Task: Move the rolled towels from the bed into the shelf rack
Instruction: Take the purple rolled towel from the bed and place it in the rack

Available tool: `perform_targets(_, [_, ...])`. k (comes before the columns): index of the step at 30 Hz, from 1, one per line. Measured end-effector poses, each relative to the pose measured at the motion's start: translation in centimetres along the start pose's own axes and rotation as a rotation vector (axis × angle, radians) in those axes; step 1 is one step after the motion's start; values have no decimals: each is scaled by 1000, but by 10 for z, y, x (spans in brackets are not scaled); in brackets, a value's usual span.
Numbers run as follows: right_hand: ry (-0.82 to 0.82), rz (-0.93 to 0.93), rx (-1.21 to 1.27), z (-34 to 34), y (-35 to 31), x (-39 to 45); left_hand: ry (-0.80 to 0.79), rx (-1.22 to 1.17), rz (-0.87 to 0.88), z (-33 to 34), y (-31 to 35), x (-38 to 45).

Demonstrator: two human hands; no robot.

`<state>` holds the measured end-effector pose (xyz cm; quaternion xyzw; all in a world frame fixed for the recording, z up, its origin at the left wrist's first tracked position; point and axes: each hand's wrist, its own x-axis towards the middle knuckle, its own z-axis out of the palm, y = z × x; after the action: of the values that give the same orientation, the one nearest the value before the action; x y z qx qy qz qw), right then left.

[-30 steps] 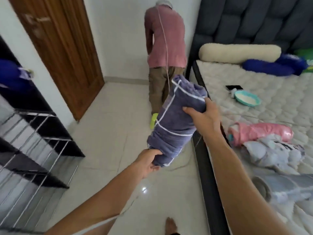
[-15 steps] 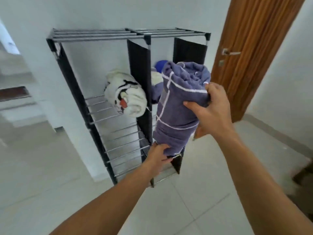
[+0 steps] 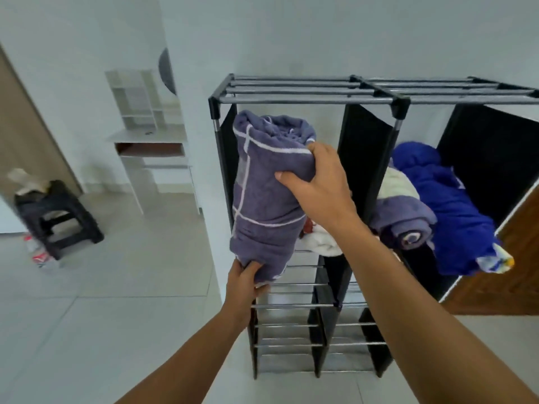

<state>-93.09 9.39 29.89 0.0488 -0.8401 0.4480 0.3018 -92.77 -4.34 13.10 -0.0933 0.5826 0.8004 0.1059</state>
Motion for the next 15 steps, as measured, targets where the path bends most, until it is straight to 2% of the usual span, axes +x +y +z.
perform_targets(6, [47, 50, -1, 37, 2, 41, -76, 75, -3, -13, 24, 28])
perform_targets(10, [13, 59, 0, 51, 4, 59, -117, 118, -37, -7, 31, 38])
perform_targets(15, [-54, 52, -5, 57, 15, 78, -94, 4, -87, 7, 32, 50])
